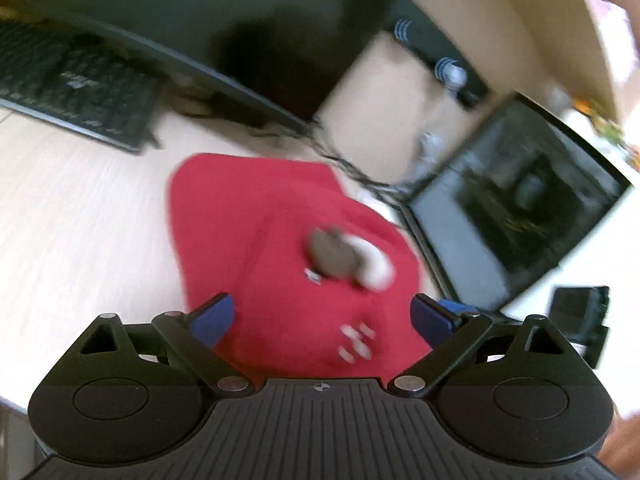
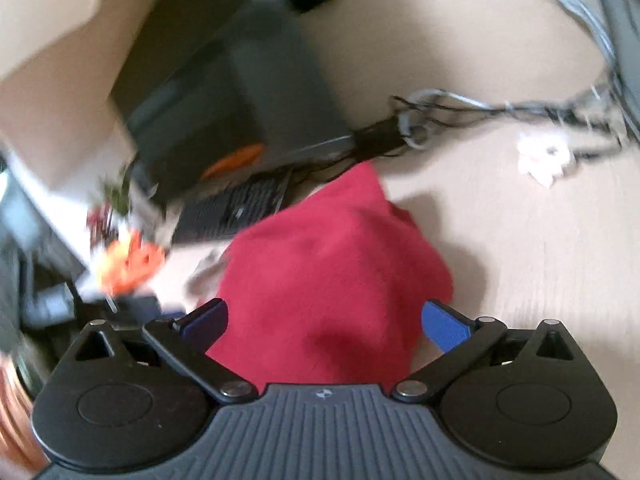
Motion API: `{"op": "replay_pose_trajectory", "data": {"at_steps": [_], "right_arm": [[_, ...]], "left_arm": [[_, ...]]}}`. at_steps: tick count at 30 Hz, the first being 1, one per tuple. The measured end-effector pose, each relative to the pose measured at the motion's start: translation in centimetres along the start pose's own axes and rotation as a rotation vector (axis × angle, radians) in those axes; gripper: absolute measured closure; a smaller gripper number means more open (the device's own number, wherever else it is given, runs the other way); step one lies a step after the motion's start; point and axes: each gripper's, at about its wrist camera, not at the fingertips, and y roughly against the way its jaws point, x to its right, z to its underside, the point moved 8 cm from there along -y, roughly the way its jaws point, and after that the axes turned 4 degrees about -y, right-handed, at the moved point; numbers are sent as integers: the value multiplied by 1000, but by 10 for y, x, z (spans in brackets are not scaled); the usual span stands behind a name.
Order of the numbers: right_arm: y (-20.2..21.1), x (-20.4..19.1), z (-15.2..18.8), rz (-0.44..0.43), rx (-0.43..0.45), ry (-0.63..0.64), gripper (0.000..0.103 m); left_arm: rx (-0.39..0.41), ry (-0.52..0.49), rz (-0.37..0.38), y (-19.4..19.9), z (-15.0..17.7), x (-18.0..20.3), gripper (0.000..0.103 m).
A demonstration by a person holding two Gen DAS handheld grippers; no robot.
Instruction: Fold clothes
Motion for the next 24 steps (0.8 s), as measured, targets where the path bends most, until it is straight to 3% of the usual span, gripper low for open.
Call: {"op": "replay_pose_trajectory", "data": {"at_steps": [5,8,13,19,24], "right_arm": [[-35,27,0,-57,-123,-167,0],[-55,35,2,-60,-200,-173,0],[-79,40,1,-136,-296,-258,0],[-91,37,-1,-163,-357,-256,0],[-84,27,-7,-187,-353,-212,0]], "left_arm": [[-77,107,-85,-24,11,-27,5],[-101,117,-70,-27,15,-27,5],[-132,114,-73,-36,13,-30,5],[-157,95,-73,-45,11,-35,3],[-169,97,-50,-50,12,-38,3]]}}
